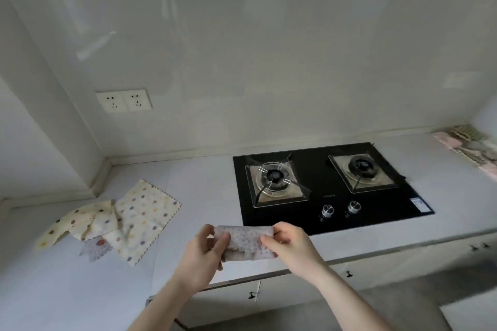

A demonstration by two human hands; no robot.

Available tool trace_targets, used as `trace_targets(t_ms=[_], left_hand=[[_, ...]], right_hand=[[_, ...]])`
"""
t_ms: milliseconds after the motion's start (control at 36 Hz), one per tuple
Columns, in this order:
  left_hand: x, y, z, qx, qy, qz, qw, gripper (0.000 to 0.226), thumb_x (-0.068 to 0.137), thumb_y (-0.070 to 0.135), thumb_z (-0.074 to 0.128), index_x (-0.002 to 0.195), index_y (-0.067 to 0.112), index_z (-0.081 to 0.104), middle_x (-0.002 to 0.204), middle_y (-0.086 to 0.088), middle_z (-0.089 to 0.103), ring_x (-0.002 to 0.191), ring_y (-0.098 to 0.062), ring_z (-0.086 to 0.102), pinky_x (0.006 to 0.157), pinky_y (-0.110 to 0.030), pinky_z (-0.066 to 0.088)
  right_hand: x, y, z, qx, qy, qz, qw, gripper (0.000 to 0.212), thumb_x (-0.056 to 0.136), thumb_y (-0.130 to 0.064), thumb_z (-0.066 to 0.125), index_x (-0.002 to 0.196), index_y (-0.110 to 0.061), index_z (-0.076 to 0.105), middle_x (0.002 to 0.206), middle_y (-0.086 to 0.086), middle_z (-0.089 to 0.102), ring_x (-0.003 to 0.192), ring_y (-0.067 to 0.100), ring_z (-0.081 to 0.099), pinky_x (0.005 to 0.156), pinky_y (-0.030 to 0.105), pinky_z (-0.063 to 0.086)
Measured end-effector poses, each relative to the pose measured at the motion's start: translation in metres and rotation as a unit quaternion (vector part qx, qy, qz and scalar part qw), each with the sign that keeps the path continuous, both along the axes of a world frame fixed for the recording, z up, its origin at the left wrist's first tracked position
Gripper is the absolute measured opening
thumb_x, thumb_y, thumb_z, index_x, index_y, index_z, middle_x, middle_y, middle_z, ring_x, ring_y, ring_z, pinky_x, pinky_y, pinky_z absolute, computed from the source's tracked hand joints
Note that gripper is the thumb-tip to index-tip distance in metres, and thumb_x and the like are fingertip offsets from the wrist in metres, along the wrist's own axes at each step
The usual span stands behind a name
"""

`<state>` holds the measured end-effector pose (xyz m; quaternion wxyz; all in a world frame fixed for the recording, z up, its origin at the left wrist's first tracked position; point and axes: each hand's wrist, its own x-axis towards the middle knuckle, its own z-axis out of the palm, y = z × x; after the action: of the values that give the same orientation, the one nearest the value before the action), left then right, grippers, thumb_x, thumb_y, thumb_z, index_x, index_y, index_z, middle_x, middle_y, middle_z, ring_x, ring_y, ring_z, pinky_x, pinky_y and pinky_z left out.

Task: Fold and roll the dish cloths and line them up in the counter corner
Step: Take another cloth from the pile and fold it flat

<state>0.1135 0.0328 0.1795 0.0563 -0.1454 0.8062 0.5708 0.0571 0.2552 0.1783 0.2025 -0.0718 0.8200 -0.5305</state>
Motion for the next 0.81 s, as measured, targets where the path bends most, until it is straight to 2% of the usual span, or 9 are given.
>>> trace_targets(t_ms=[83,167,306,417,583,694,806], left_hand=[[-0.028,0.028,0.014,-0.001,0.024,-0.035,0.999,0.023,0.101,0.029,0.059,0.094,0.01,0.049,0.068,-0.001,0.065,0.054,-0.014,0.058,0.054,-0.027,0.045],[-0.053,0.062,0.026,-0.002,0.044,-0.068,0.997,0.014,0.1,0.023,0.062,0.101,0.012,0.053,0.078,-0.007,0.068,0.056,-0.012,0.063,0.052,-0.02,0.046],[-0.094,0.134,0.039,-0.018,0.093,-0.127,0.987,0.01,0.096,0.019,0.068,0.099,0.022,0.06,0.075,0.001,0.07,0.066,-0.008,0.066,0.063,-0.022,0.052],[-0.126,0.209,0.051,-0.031,0.109,-0.177,0.978,0.004,0.096,0.019,0.068,0.094,0.02,0.065,0.075,0.005,0.071,0.068,-0.009,0.068,0.065,-0.02,0.053],[-0.174,0.334,0.052,-0.055,0.102,-0.22,0.969,0.009,0.096,0.025,0.068,0.088,0.023,0.066,0.075,0.004,0.073,0.062,-0.005,0.067,0.063,-0.022,0.052],[-0.197,0.412,0.049,-0.058,0.078,-0.231,0.968,0.017,0.097,0.03,0.066,0.086,0.017,0.066,0.07,-0.002,0.071,0.059,-0.009,0.063,0.064,-0.03,0.055],[-0.219,0.471,0.048,-0.077,0.057,-0.239,0.966,0.023,0.097,0.035,0.065,0.088,0.014,0.068,0.069,-0.004,0.071,0.06,-0.012,0.064,0.071,-0.04,0.058]], right_hand=[[-0.007,0.033,0.017,-0.013,0.015,-0.035,0.999,0.01,0.092,-0.03,0.071,0.096,-0.021,0.071,0.089,-0.001,0.076,0.084,0.01,0.073,0.073,0.024,0.056],[-0.013,0.071,0.031,-0.011,0.022,-0.073,0.997,0.008,0.093,-0.027,0.07,0.099,-0.023,0.069,0.091,-0.005,0.076,0.085,0.005,0.071,0.067,0.016,0.051],[-0.025,0.148,0.039,-0.022,0.019,-0.135,0.99,0.01,0.091,-0.025,0.071,0.101,-0.022,0.069,0.092,-0.007,0.076,0.085,0.001,0.07,0.066,0.013,0.049],[-0.037,0.22,0.042,-0.013,0.019,-0.17,0.985,0.012,0.09,-0.03,0.073,0.1,-0.025,0.071,0.093,-0.01,0.075,0.089,0.003,0.07,0.073,0.02,0.053],[-0.061,0.348,0.044,0.02,0.01,-0.216,0.976,0.012,0.089,-0.038,0.073,0.092,-0.026,0.072,0.086,-0.008,0.074,0.083,0.006,0.069,0.072,0.023,0.051],[-0.08,0.428,0.045,0.023,-0.011,-0.224,0.974,0.019,0.087,-0.04,0.075,0.092,-0.021,0.073,0.085,-0.005,0.076,0.08,0.009,0.073,0.075,0.03,0.053],[-0.102,0.488,0.04,0.03,-0.014,-0.239,0.97,0.016,0.086,-0.034,0.077,0.085,-0.019,0.072,0.071,-0.003,0.074,0.069,0.008,0.071,0.066,0.027,0.048]])
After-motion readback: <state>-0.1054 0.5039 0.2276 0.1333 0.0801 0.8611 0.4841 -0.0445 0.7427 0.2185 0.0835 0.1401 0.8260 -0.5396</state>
